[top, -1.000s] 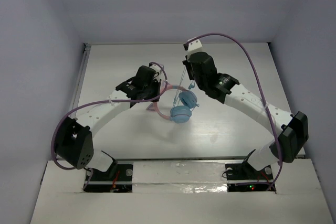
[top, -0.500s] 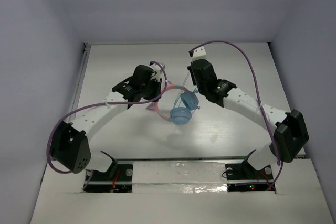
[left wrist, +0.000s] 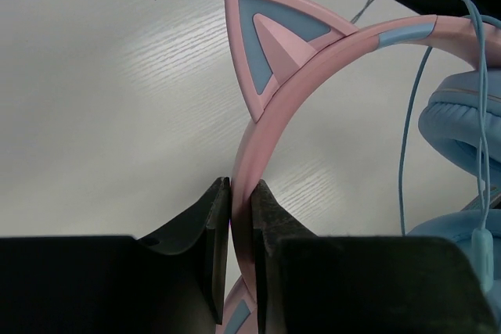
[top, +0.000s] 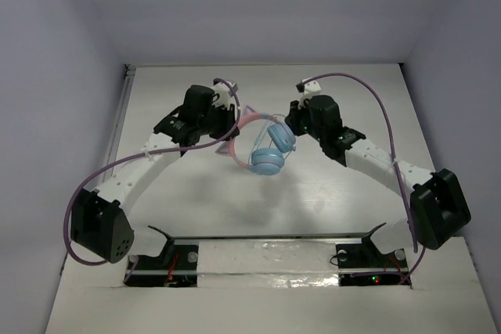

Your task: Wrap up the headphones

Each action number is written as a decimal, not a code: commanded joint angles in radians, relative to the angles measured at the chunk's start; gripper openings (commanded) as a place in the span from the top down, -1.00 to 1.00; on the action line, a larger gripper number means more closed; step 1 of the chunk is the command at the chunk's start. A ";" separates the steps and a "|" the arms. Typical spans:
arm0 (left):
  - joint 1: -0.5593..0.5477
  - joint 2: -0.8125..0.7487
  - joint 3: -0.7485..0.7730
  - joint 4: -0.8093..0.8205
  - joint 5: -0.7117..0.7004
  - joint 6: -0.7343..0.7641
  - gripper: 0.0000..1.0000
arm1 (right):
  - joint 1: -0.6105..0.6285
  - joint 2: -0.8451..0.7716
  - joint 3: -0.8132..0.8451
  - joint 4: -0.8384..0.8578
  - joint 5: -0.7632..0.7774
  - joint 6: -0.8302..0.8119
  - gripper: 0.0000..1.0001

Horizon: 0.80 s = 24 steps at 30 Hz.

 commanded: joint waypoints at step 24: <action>0.071 -0.004 0.402 -0.102 0.114 -0.068 1.00 | -0.116 -0.072 -0.335 0.657 -0.584 0.143 -0.37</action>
